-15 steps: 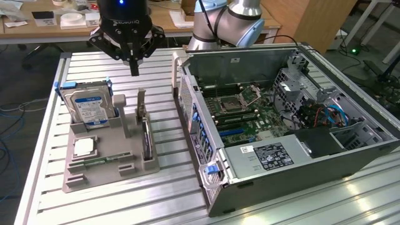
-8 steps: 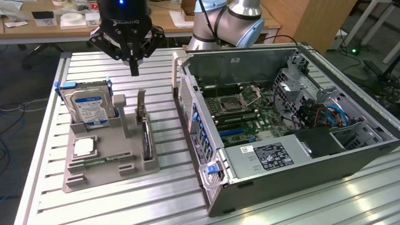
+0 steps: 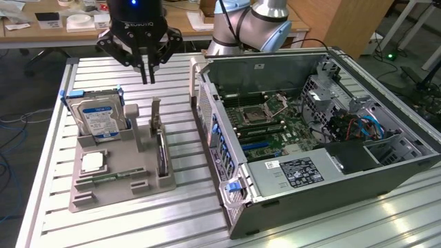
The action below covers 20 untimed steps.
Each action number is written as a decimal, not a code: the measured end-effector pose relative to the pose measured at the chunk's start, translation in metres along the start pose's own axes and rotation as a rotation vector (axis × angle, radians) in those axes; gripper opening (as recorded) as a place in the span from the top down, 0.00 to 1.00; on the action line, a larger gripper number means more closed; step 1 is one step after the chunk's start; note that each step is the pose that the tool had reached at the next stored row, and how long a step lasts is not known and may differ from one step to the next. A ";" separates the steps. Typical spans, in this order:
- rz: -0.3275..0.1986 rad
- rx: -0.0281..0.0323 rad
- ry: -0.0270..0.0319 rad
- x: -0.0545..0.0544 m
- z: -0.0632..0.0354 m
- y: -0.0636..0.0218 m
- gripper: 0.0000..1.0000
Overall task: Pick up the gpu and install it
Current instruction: 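Pick up the gpu and move the gpu toward the slot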
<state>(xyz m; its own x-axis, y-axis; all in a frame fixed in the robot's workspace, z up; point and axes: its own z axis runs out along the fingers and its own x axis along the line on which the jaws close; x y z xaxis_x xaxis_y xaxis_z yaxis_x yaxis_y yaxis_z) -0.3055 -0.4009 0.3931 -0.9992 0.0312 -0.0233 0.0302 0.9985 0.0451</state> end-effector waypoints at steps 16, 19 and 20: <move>-0.011 0.0043 0.0065 0.000 0.0028 -0.0003 0.35; -0.016 0.0069 0.0155 0.000 0.0051 -0.0038 0.35; -0.016 0.0067 0.0156 0.000 0.0060 -0.0070 0.35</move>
<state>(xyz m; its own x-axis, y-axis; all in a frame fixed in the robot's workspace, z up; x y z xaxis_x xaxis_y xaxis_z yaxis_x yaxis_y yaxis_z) -0.3052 -0.4077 0.3869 -0.9999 0.0143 -0.0084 0.0140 0.9992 0.0381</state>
